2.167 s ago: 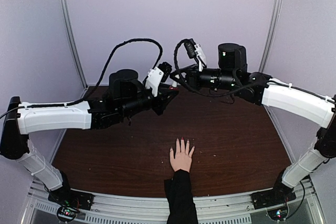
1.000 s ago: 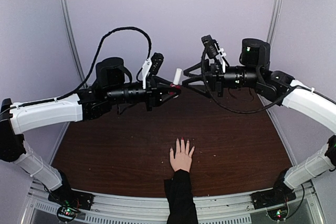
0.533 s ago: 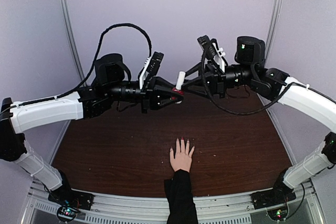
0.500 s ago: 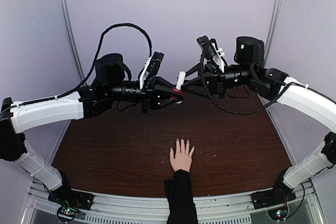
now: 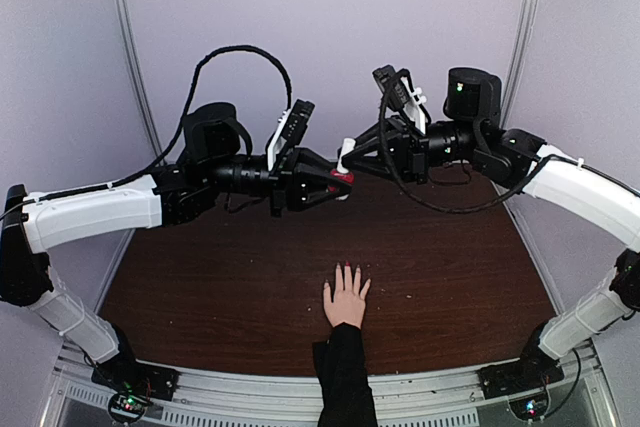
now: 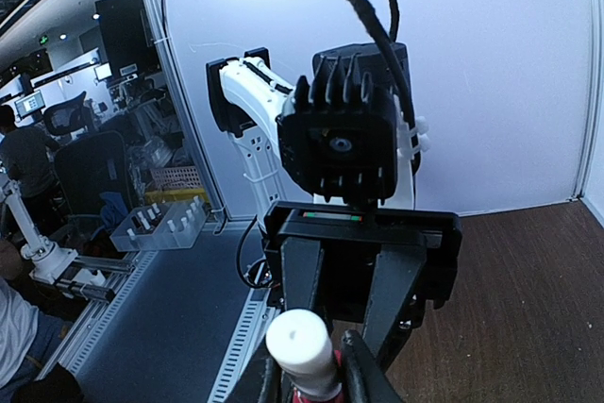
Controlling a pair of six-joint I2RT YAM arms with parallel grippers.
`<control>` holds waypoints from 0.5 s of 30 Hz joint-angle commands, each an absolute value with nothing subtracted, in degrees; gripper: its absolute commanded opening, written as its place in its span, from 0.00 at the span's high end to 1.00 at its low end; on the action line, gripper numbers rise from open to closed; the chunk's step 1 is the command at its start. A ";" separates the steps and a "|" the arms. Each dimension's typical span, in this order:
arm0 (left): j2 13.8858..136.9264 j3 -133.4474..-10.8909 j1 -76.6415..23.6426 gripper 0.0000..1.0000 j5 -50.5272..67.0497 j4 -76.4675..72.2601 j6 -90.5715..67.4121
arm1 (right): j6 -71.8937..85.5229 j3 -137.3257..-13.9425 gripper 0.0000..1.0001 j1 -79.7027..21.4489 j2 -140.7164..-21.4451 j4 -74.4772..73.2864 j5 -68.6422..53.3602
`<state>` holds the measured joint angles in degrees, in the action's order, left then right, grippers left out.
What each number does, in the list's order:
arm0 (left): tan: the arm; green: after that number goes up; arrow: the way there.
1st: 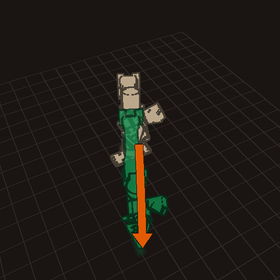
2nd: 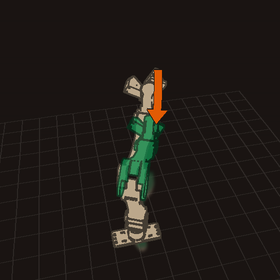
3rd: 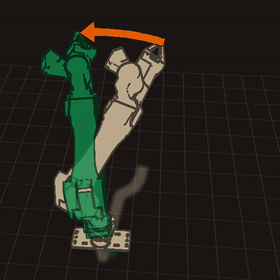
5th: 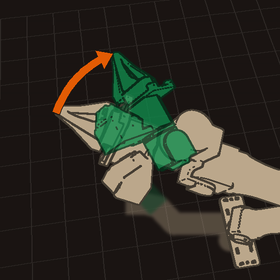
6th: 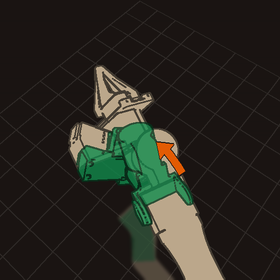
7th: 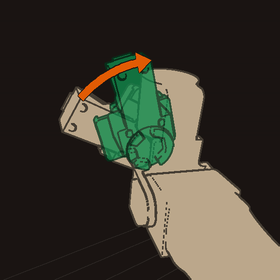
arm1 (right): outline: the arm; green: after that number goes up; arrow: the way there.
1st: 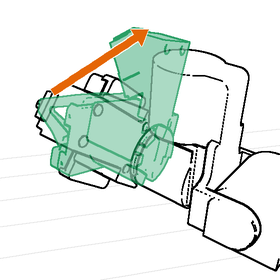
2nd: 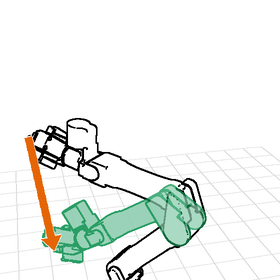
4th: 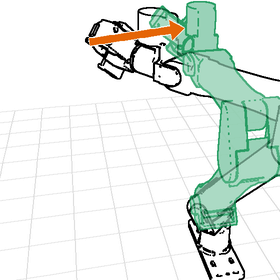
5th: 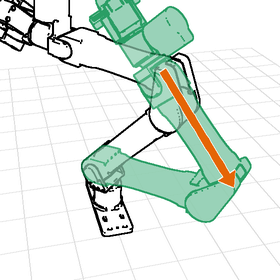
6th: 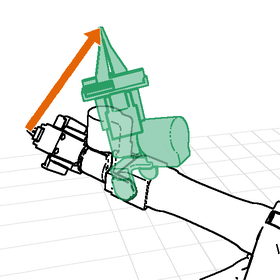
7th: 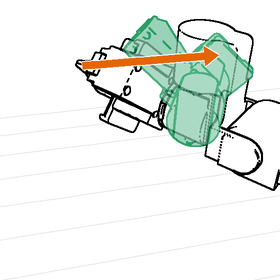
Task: Paint the nails
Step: Screw the nail polish bottle cap onto the nail polish bottle.
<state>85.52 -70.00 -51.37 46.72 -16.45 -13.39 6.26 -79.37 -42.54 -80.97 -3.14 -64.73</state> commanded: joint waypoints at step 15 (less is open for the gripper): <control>82.75 -69.69 -51.33 1.00 31.81 -17.33 -11.03 | 3.27 -82.25 0.93 -42.77 -81.38 -8.04 -60.42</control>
<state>84.88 -69.97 -51.92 40.97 -16.21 -14.00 2.72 -80.58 -42.35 -81.14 -4.64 -62.28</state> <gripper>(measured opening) 0.204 0.155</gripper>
